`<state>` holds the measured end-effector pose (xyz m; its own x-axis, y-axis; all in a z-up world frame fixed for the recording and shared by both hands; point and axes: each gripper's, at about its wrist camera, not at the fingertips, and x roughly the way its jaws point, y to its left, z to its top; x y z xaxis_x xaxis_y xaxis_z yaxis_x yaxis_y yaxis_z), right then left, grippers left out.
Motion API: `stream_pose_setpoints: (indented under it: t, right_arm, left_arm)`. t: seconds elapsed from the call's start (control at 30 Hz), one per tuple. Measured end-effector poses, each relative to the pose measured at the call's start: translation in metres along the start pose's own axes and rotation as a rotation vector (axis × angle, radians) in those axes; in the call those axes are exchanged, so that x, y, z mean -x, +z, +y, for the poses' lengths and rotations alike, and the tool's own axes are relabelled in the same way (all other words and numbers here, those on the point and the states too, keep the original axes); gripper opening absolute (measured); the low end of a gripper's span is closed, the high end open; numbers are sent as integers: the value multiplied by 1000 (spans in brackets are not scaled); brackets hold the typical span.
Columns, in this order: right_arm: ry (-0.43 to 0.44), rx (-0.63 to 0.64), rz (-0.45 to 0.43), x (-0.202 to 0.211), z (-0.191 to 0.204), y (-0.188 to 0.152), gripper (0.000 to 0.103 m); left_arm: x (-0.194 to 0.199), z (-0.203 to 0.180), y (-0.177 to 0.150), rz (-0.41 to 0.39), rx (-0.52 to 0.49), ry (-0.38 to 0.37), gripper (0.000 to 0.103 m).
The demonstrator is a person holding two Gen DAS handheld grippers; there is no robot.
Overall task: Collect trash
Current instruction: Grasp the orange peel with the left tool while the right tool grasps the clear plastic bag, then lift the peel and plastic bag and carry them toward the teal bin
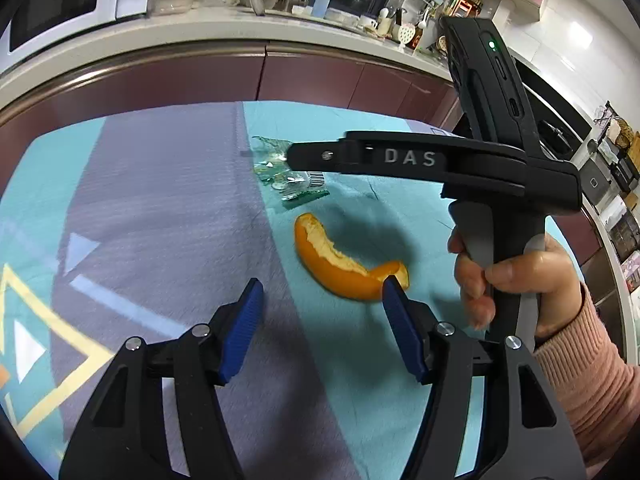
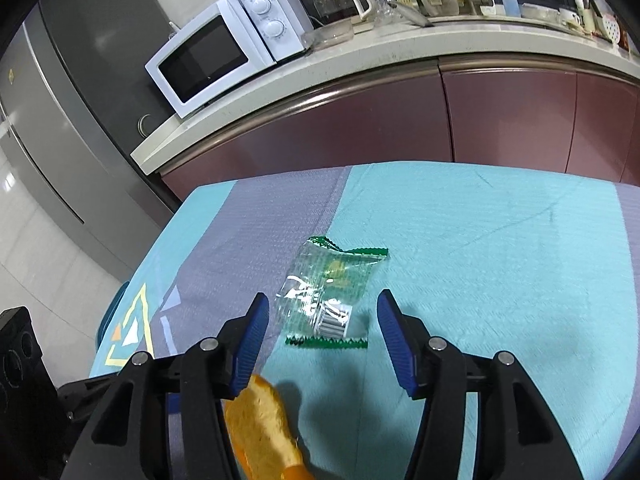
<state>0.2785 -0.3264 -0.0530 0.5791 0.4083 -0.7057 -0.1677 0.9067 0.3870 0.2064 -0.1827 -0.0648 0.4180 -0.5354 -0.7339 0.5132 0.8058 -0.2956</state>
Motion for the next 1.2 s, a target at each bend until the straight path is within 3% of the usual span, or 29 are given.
stream_pose_setpoints:
  t: [0.17,0.27,0.4,0.83,0.87,0.9,1.2]
  right_arm:
    - [9,-8,20,-7,-4,-1,53]
    - [11,-16,30,-10,-8,-4,43]
    - [7,-14,24,-10,-10,-3,39]
    - [18,-11,-29,9,-10,-8,36]
    - [19,-10,-33,12,-9,-9,36]
    - [16,-1,-43,16,-7,-11,36]
    - [29,30,-101,48,3,-28,36]
  left_arm:
    - [-18,0,6,41,15,-20,60]
    - [-26,2,10,58,33,-48,52]
    - [-30,0,14,64,33,-70,40]
    - [-30,-3,19,47,31,-55,22]
    - [-28,-2,19,43,31,-53,18]
    - [-27,-1,17,42,30,-48,5]
    - [-14,6,7,21,18,-24,5]
